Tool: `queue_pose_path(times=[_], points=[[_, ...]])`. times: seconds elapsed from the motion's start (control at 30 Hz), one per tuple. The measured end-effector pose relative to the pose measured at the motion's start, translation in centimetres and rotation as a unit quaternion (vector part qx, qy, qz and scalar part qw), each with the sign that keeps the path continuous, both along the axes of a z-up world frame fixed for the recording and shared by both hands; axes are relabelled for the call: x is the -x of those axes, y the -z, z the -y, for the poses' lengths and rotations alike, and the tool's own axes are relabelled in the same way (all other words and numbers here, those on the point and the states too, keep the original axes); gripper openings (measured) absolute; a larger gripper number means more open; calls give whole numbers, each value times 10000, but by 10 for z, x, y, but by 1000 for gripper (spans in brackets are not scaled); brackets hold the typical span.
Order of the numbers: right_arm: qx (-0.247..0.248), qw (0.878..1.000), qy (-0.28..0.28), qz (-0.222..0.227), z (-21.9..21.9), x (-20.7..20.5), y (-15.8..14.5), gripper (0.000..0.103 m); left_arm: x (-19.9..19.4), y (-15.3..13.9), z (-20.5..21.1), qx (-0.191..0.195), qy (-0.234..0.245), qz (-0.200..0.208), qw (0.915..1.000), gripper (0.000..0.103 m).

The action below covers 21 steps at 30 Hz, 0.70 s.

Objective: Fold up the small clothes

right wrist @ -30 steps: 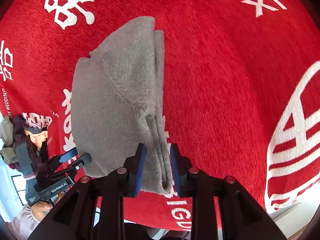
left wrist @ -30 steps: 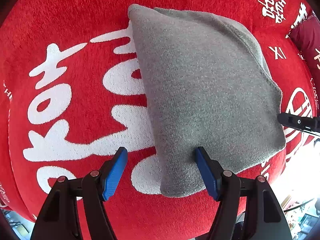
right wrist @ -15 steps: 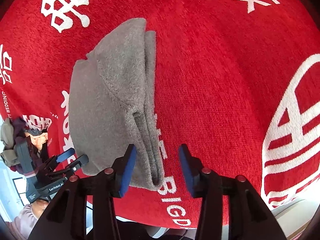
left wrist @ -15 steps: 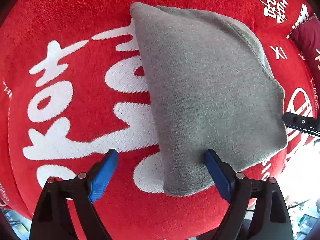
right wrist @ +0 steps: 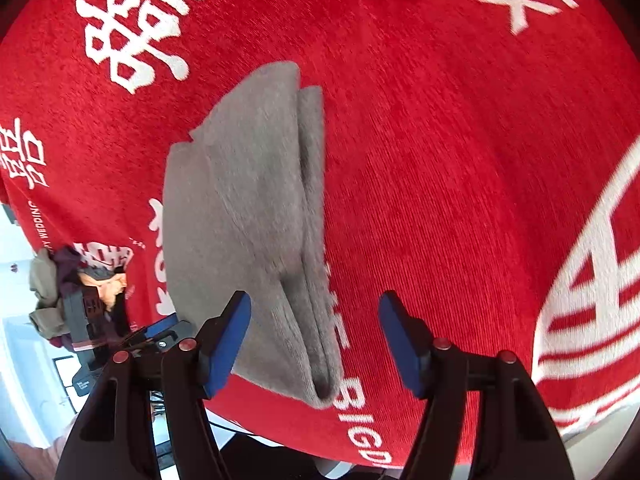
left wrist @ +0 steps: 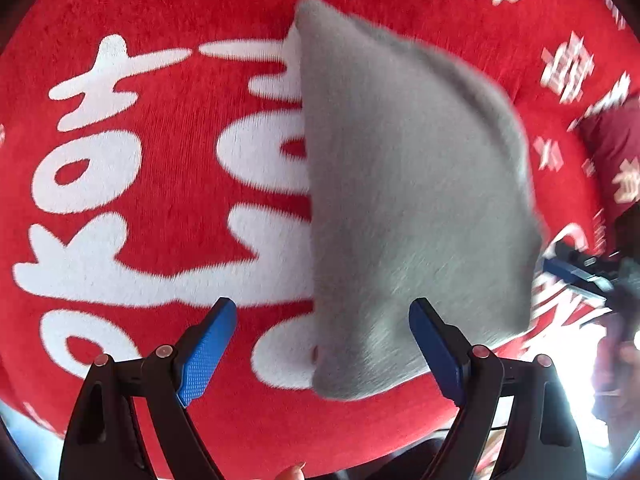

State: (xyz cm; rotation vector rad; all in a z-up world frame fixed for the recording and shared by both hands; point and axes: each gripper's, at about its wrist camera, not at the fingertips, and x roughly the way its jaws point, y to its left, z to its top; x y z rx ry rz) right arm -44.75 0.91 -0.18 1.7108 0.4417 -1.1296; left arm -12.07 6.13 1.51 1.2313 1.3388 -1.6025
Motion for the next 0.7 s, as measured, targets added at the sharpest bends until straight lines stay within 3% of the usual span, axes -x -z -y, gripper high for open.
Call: queue_pose_path(times=[0.1,0.2,0.7], points=[[136,9996,32,254,16,10,6,70,-4,-6,13,15,-139,-378,9992,89],[204,9989,35,413,34,19,15,70,4,-3,25,-7,11,-581,9983,89],[326,9849,-761,1518,98,14,60,72,33,41,46,-451,376,-1101,9922,89]])
